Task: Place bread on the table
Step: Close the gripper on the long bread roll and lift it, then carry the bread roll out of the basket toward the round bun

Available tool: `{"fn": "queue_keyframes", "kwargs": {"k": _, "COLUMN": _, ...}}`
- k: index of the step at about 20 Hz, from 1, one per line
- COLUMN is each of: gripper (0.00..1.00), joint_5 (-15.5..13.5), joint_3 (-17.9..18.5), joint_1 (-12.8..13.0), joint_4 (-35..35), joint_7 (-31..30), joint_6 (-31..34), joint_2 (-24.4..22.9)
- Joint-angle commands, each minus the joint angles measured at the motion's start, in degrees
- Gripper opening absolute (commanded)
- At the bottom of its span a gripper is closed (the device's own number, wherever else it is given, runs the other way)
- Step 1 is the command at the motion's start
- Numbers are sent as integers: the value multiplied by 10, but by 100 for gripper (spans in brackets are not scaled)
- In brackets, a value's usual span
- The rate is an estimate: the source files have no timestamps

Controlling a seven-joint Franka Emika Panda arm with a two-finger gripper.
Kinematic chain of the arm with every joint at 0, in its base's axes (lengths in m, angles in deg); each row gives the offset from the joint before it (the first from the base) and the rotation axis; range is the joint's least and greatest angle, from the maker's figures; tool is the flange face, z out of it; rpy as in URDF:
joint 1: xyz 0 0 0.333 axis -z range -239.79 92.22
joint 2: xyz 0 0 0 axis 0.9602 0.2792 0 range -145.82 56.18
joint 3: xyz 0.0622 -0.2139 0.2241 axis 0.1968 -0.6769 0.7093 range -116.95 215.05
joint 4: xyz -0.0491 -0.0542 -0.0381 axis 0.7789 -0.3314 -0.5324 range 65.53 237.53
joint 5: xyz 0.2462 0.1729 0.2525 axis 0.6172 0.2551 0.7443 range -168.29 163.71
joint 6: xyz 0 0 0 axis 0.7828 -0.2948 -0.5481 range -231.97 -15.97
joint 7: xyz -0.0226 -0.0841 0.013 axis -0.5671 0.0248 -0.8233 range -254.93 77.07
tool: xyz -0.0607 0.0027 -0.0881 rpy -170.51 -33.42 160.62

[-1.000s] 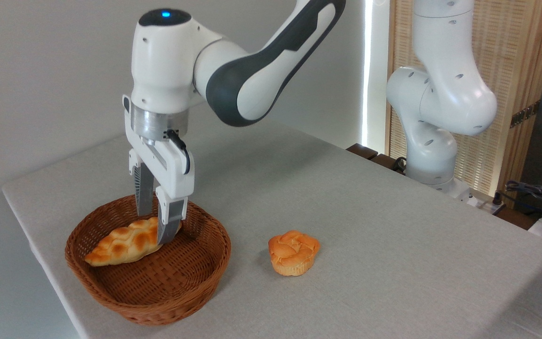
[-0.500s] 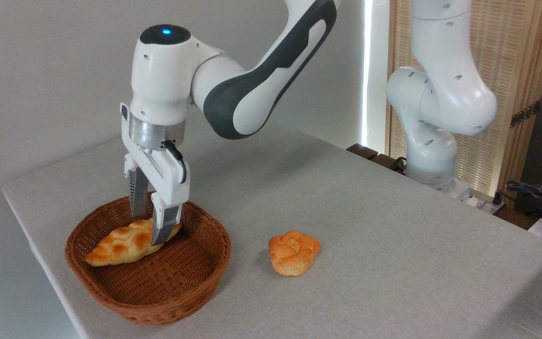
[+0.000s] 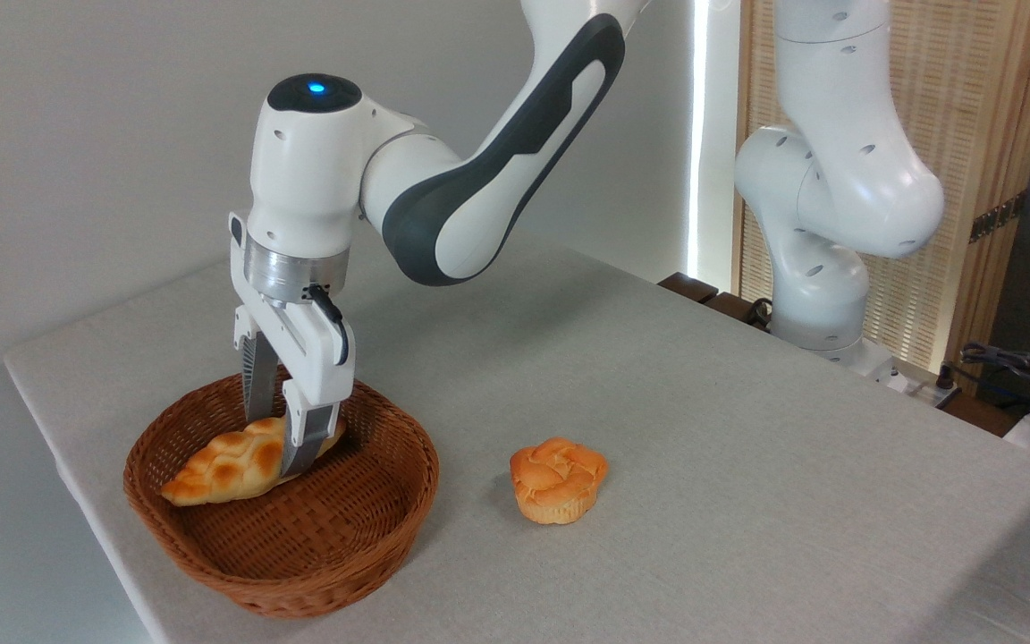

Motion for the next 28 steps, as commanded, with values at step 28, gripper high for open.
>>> {"fn": "queue_keyframes", "kwargs": {"k": 28, "gripper": 34, "joint_5": -7, "joint_3": -4, "joint_1": 0, "joint_4": -12, "joint_7": 4, "joint_6": -9, "joint_2": -39}}
